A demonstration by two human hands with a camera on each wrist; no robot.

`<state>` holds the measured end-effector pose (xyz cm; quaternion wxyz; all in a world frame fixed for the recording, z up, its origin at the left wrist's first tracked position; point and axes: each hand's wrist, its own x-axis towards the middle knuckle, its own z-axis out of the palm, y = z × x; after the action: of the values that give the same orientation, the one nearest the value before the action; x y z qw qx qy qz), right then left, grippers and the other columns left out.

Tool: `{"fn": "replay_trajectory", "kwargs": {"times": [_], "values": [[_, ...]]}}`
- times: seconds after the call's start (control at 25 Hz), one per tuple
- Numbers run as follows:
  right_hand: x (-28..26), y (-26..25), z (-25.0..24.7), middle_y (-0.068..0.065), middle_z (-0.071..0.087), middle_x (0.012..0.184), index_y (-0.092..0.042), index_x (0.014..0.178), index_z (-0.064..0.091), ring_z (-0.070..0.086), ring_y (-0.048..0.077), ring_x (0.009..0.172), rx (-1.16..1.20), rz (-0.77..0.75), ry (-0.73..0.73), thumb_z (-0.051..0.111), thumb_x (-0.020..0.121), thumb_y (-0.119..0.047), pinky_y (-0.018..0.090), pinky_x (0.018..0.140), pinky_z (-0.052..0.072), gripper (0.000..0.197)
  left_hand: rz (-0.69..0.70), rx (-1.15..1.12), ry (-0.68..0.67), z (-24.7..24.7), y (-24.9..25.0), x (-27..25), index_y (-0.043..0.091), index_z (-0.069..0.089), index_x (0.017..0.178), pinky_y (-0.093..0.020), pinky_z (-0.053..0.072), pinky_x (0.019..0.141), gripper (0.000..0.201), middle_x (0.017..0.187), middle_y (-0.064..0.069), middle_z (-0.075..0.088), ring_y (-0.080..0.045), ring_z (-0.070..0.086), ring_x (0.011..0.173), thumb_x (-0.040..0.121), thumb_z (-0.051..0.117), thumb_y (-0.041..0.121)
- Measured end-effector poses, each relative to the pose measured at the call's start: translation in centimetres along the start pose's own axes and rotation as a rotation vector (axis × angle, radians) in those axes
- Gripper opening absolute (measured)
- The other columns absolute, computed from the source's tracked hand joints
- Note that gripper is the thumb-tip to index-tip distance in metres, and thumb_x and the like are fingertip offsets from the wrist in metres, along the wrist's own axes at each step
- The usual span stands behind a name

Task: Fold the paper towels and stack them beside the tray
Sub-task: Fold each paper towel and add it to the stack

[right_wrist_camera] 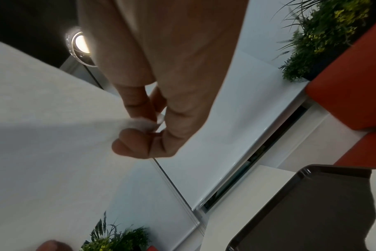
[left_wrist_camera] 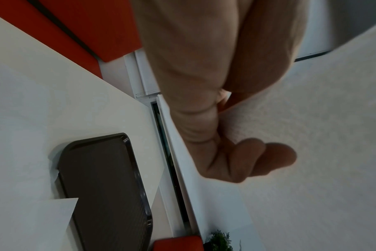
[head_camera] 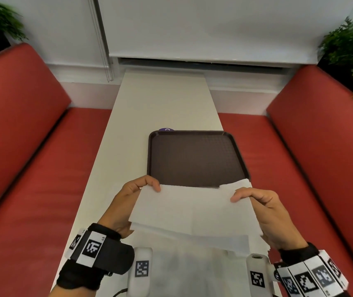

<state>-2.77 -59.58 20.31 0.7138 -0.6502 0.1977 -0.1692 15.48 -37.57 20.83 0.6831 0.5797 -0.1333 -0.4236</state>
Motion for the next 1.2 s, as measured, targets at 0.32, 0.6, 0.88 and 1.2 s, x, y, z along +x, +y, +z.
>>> {"fn": "replay_trajectory", "kwargs": {"times": [0.32, 0.6, 0.88, 1.2], "values": [[-3.9, 1.8, -2.2, 0.004, 0.066, 0.071, 0.005, 0.066, 0.071, 0.053, 0.016, 0.06, -0.001, 0.078, 0.265, 0.064, 0.082, -0.005, 0.016, 0.049, 0.041, 0.02, -0.054, 0.061, -0.143, 1.6, -2.1, 2.1, 0.012, 0.06, 0.079, -0.035, 0.056, 0.062, 0.023, 0.09, -0.016, 0.071, -0.035, 0.067, 0.08, 0.065, 0.076, 0.019], [-7.7, 8.2, -4.8, 0.001, 0.069, 0.072, -0.016, 0.079, 0.075, 0.049, 0.013, 0.042, -0.153, 0.249, 0.609, 0.074, 0.074, 0.006, 0.019, 0.05, 0.048, 0.022, 0.276, 0.803, -0.104, 9.8, -7.2, 11.8, 0.015, 0.073, 0.083, -0.015, 0.049, 0.076, 0.02, 0.082, 0.007, 0.071, -0.007, 0.065, 0.08, 0.084, 0.061, 0.0], [-4.4, 12.4, -8.1, -0.023, 0.048, 0.041, -0.029, 0.094, 0.071, 0.043, 0.008, 0.04, -0.498, 0.35, 0.695, 0.072, 0.081, -0.009, 0.01, 0.051, 0.039, 0.024, 0.319, 1.298, -0.417, 15.7, -13.2, 23.9, 0.027, 0.067, 0.112, -0.044, 0.05, 0.082, 0.05, 0.095, -0.003, 0.059, -0.027, 0.059, 0.089, 0.087, 0.04, -0.007], [-2.4, 15.5, -10.3, -0.016, 0.043, 0.048, -0.026, 0.119, 0.064, 0.049, 0.003, 0.045, -0.625, 0.502, 0.514, 0.064, 0.087, -0.018, -0.003, 0.06, 0.036, 0.033, 0.071, 1.588, -0.47, 17.9, -16.5, 26.5, 0.042, 0.049, 0.128, -0.055, 0.031, 0.104, 0.056, 0.096, 0.0, 0.037, -0.021, 0.049, 0.096, 0.093, 0.038, 0.0]]}}
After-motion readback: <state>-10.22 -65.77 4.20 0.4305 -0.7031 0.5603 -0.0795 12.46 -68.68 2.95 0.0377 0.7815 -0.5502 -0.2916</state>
